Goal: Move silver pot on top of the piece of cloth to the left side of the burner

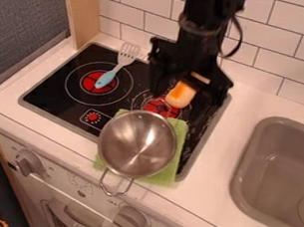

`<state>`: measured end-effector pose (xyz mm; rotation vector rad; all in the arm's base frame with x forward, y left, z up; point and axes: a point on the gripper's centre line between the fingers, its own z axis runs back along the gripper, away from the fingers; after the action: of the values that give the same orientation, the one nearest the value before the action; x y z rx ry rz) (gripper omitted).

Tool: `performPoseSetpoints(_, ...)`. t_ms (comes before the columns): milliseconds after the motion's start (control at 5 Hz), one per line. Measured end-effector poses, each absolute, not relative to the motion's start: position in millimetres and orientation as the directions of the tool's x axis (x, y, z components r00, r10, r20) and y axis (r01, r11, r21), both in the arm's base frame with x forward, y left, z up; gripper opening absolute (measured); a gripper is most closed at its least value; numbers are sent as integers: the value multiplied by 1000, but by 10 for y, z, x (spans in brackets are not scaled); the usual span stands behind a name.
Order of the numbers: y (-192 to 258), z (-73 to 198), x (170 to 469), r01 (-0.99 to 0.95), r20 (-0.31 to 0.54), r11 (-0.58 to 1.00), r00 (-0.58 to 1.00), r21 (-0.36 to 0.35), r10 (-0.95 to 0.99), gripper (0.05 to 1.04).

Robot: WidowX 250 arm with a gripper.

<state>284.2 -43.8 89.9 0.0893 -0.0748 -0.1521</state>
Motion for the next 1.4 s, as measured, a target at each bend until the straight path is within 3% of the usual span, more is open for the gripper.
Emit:
performPoseSetpoints(200, -504, 673, 2707, 130, 53, 985, 989, 117, -137, 1001)
performPoseSetpoints(400, -613, 225, 2595, 178, -8, 970, 984, 167, -179, 1000)
performPoseSetpoints(800, -762, 104, 2450, 214, 11, 966, 976, 148, -218, 943)
performPoseSetpoints(1200, -748, 173, 2436, 217, 35, 963, 974, 161, -225, 386)
performPoseSetpoints(1400, -750, 243, 2447, 216, 53, 963, 973, 159, -227, 156)
